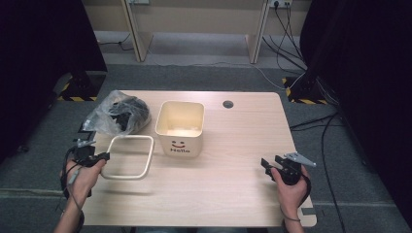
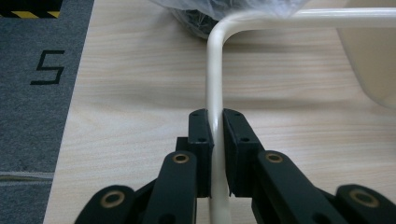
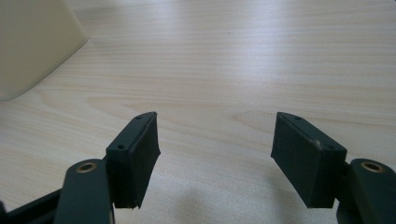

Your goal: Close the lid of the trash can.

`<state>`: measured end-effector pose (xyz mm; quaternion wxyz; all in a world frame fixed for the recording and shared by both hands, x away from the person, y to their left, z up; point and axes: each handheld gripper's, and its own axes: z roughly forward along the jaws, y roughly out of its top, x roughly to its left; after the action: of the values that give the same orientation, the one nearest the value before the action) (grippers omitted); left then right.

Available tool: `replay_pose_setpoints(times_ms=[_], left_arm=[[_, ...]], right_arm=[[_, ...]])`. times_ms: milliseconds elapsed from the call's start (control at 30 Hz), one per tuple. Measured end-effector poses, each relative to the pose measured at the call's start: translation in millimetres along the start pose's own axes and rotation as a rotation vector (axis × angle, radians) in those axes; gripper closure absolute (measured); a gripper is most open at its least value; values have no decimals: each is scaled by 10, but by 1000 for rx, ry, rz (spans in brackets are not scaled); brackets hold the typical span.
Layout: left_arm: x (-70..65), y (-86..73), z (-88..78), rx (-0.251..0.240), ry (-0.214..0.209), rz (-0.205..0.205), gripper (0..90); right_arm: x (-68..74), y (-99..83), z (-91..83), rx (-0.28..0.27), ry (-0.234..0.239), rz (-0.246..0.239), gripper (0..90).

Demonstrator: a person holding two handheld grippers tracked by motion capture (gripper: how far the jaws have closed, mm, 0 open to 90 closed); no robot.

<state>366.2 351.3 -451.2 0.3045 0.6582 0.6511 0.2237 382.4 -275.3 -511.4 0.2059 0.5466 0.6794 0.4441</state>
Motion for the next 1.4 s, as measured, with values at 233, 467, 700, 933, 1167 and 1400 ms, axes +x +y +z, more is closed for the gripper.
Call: replay_pose_setpoints(times_ms=[233,467,700,933,1167,1400], left_arm=[[-106,67,-45,6,-23,7,819],[-191,114,-125,-4,-19,30,819],[-137,100,-199,-9,-37,17,819],[-163,127,-262,-14,-34,26,819],[-189,181,-332,-24,-35,32,819],[-197,222,-373,-22,-33,37,819]], right_arm=[[-11,10,11,0,6,1,320],[-21,12,12,-4,5,2,320],[-8,15,18,1,-1,-3,321],[-10,15,17,2,0,1,321],[-9,15,20,3,-4,-2,321],[-10,17,22,5,-5,-1,321]])
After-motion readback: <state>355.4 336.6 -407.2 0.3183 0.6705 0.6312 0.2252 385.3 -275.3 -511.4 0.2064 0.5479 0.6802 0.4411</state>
